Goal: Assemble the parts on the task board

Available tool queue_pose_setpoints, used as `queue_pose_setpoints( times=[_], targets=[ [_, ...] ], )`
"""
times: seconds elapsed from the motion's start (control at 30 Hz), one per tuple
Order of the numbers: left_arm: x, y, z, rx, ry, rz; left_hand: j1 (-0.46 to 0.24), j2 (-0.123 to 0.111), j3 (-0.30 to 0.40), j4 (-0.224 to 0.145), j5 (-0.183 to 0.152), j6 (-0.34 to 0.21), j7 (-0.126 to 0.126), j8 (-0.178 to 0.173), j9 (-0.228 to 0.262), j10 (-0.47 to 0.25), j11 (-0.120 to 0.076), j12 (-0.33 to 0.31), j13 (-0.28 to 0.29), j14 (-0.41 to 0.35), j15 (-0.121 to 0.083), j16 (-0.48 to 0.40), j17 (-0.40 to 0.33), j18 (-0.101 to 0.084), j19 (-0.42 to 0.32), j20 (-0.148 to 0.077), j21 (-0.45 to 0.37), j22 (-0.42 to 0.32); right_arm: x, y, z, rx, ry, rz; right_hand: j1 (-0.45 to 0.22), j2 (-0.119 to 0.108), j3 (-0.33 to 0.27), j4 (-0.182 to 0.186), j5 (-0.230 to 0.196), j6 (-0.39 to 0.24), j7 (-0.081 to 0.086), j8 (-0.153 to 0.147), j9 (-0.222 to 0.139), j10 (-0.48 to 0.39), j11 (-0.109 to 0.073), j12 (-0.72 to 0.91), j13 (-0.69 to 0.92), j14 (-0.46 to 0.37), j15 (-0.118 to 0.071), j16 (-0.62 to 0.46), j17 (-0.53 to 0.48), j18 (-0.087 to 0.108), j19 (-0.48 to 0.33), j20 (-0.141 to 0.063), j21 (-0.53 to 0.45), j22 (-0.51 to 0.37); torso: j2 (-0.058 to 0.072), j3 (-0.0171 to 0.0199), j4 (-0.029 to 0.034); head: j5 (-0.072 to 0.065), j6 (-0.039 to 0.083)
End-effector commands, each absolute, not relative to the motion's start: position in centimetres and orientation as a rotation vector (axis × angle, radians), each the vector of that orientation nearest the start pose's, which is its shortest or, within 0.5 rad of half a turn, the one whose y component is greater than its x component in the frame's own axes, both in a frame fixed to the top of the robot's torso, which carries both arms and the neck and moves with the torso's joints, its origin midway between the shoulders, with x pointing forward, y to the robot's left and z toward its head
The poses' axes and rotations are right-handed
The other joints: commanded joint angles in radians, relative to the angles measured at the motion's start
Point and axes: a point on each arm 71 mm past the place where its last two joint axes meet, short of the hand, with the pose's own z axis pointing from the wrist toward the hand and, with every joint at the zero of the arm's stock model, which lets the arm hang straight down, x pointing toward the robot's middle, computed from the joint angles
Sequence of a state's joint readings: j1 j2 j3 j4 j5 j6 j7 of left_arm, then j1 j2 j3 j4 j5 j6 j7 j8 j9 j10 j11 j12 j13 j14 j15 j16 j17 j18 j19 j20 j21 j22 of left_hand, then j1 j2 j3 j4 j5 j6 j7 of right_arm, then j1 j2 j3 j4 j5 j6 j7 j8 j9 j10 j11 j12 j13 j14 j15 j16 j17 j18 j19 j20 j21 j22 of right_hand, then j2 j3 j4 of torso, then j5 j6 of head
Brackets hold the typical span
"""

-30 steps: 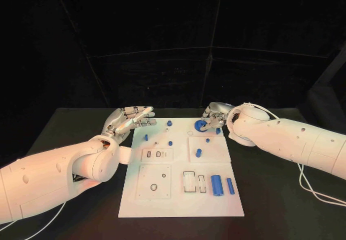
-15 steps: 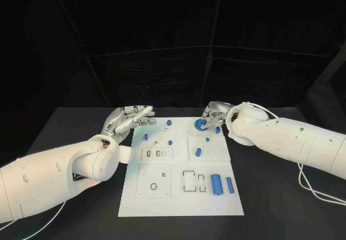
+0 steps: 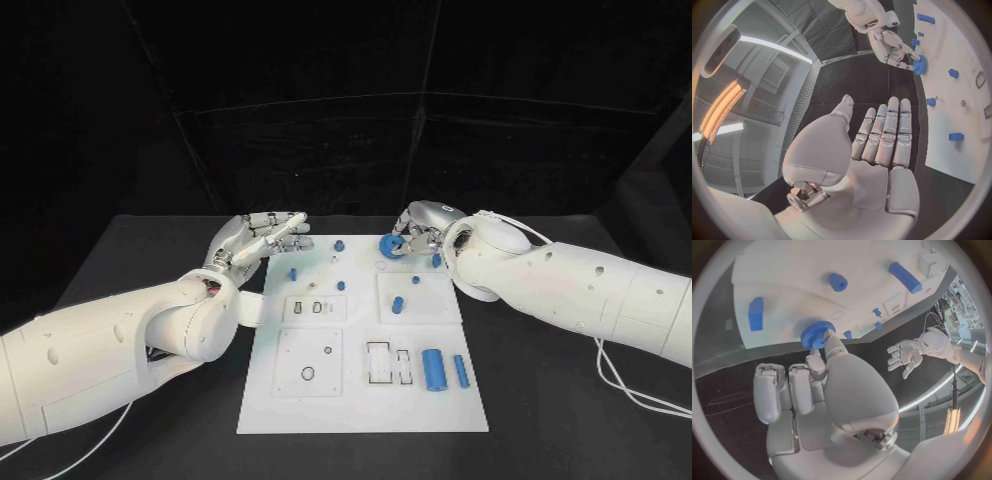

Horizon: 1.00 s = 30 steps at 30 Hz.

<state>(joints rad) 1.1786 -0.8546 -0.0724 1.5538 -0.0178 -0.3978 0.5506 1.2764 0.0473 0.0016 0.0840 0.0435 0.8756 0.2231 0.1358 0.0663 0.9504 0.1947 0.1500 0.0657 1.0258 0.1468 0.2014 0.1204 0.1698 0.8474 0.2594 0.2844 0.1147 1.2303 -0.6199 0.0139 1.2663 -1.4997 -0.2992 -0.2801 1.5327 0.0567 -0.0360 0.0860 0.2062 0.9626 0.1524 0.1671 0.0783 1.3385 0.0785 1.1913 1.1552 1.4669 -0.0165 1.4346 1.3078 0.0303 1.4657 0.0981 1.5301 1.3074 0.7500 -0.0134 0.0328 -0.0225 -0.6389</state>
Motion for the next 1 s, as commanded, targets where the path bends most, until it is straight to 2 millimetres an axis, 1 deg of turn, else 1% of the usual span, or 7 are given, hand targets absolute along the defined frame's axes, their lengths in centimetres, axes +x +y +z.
queue_pose_setpoints(
  times=[0.03,0.33,0.37,0.53,0.57,0.73,1.0],
  targets=[
    [47.7,21.1,-18.6,-1.03,1.298,-1.553,0.01,0.005,0.002,-0.006,0.005,0.006,0.029,-0.006,-0.001,-0.002,0.003,-0.004,-0.001,0.005,0.002,-0.005,0.0,0.013,0.004,0.0,-0.007,-0.001,54.0,-16.1,-15.4,-0.033,1.491,0.479,-0.021,-0.006,0.017,0.009,0.008,0.053,-0.021,0.0,0.0,0.041,-0.034,0.065,0.092,0.054,-0.009,0.004,0.005,-0.009,0.037,-0.009,0.007,0.178,-0.001,-0.0012,-0.0003,0.005,0.002],
    [47.8,21.2,-18.6,-1.03,1.297,-1.552,0.011,0.006,0.002,-0.007,0.005,0.006,0.028,-0.006,-0.001,-0.002,0.002,-0.004,-0.001,0.006,0.002,-0.006,0.001,0.013,0.004,0.0,-0.007,-0.002,52.8,-11.7,-14.8,-0.106,1.452,0.553,-0.033,-0.011,0.028,0.014,0.019,0.057,-0.022,-0.004,-0.003,0.043,-0.035,0.068,0.096,0.054,-0.01,0.003,0.004,-0.01,0.041,-0.01,0.009,0.183,0.001,-0.0017,0.006,0.007,0.001],
    [47.8,21.2,-18.6,-1.03,1.296,-1.552,0.011,0.006,0.002,-0.007,0.005,0.006,0.028,-0.006,-0.001,-0.002,0.002,-0.004,-0.001,0.006,0.002,-0.006,0.001,0.013,0.004,0.0,-0.007,-0.002,52.8,-11.2,-14.8,-0.111,1.453,0.559,-0.034,-0.012,0.028,0.015,0.019,0.057,-0.022,-0.005,-0.003,0.043,-0.035,0.067,0.096,0.054,-0.01,0.003,0.004,-0.01,0.041,-0.01,0.009,0.183,0.001,-0.0011,0.0038,0.01,0.002],
    [47.8,21.1,-18.6,-1.029,1.296,-1.554,0.012,0.008,0.002,-0.009,0.005,0.007,0.028,-0.006,-0.001,-0.001,0.002,-0.004,-0.001,0.006,0.002,-0.007,0.001,0.013,0.005,0.0,-0.008,-0.002,52.9,-9.1,-15.3,-0.143,1.477,0.573,-0.035,-0.011,0.032,0.015,0.021,0.057,-0.022,-0.006,-0.004,0.044,-0.035,0.069,0.098,0.054,-0.01,0.004,0.005,-0.011,0.042,-0.01,0.009,0.184,0.001,-0.0014,0.0038,0.013,0.001],
    [47.9,21.1,-18.6,-1.029,1.296,-1.554,0.012,0.008,0.002,-0.009,0.005,0.007,0.028,-0.006,-0.001,-0.001,0.002,-0.004,-0.001,0.006,0.002,-0.007,0.001,0.013,0.005,0.0,-0.008,-0.002,52.9,-8.8,-15.4,-0.147,1.482,0.574,-0.035,-0.011,0.033,0.016,0.021,0.056,-0.022,-0.007,-0.004,0.045,-0.035,0.069,0.099,0.054,-0.01,0.004,0.005,-0.011,0.042,-0.01,0.009,0.184,0.001,-0.0021,0.0043,0.013,0.0],
    [47.9,21.2,-18.6,-1.028,1.293,-1.552,0.012,0.008,0.002,-0.009,0.005,0.007,0.028,-0.006,-0.001,-0.001,0.002,-0.004,-0.001,0.006,0.002,-0.007,0.001,0.013,0.005,0.0,-0.008,-0.002,53.0,-7.7,-16.2,-0.165,1.513,0.574,-0.037,-0.011,0.034,0.017,0.021,0.056,-0.021,-0.008,-0.005,0.044,-0.035,0.068,0.098,0.054,-0.01,0.003,0.003,-0.011,0.042,-0.01,0.009,0.184,0.0,0.0,0.0027,0.019,-0.003],
    [48.0,21.2,-18.6,-1.028,1.291,-1.55,0.013,0.009,0.003,-0.01,0.005,0.009,0.027,-0.006,0.0,0.0,0.001,-0.004,-0.001,0.007,0.002,-0.007,0.001,0.013,0.005,0.0,-0.008,-0.003,53.0,-6.4,-17.1,-0.191,1.567,0.568,-0.044,-0.015,0.038,0.02,0.02,0.054,-0.02,-0.012,-0.006,0.043,-0.034,0.066,0.097,0.053,-0.01,0.001,0.001,-0.011,0.042,-0.01,0.009,0.184,0.0,0.0004,0.0014,0.022,-0.005]
  ],
)
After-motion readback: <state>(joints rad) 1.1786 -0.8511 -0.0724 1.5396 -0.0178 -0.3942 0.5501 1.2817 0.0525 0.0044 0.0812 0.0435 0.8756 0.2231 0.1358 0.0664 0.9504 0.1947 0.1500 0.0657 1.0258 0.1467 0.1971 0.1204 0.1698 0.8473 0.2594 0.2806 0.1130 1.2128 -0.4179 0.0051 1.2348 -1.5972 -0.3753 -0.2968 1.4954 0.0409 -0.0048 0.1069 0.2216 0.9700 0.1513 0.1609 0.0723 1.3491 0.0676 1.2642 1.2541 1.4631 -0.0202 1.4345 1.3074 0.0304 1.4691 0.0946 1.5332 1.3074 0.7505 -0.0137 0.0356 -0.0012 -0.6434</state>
